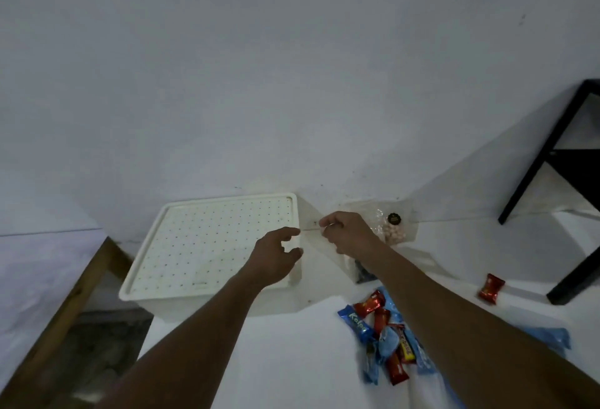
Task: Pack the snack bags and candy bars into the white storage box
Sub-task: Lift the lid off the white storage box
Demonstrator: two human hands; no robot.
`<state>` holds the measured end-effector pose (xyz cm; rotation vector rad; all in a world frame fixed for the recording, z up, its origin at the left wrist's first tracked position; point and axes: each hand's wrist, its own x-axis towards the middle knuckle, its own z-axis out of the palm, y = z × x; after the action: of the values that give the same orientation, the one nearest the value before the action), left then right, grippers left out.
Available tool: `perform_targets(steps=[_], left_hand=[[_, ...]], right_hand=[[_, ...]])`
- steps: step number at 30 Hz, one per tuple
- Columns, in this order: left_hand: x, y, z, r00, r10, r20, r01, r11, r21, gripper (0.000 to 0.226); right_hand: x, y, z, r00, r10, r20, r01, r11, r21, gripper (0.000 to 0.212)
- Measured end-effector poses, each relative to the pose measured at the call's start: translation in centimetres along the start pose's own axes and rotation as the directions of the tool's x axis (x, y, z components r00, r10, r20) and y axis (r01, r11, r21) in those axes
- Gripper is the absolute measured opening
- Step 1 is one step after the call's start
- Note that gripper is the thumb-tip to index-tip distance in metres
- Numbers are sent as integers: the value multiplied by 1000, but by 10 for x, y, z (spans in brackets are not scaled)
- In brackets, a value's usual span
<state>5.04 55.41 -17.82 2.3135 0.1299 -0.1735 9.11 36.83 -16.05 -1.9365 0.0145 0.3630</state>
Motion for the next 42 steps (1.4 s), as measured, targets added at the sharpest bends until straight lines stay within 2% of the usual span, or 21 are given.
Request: perform_targets(steps=[7,10,13,16,20,25,31,36,42], left_hand=[[-66,-65,-53,969,-195,-151,203,979,38,48],[-89,-95,-59,948,-279,-152,294,952,86,52],[-103,-121,-64,922,-348,-168,363,930,63,53],[-106,-144,-72,905,-376,-200,396,915,73,58],[-90,-171,-90,875,-393,-281,445,883,151,61],[-48,-211,-120,844,-429,-322,492,857,150,63],[-10,-249,-149,874,-401,-274,416,910,-4,90],[-13,-255,-152,890,-303,-340,317,948,-16,92],[-41,-249,-157,896,-183,-405,179,983,-49,87]], right_hand=[[-8,-2,72,994,-66,88,80,983,-165,26],[-3,6,94,996,-43,75,60,969,-241,32],[4,17,115,998,13,67,10,944,-331,41],[6,21,133,999,41,-1,-39,924,-381,48],[20,25,145,995,65,-78,-89,925,-368,51],[43,32,147,989,76,-124,-111,944,-311,49],[61,31,162,961,71,-266,-160,930,-332,56],[49,24,170,902,-2,-433,-186,901,-393,47],[9,17,171,819,-203,-537,-30,919,-393,44]])
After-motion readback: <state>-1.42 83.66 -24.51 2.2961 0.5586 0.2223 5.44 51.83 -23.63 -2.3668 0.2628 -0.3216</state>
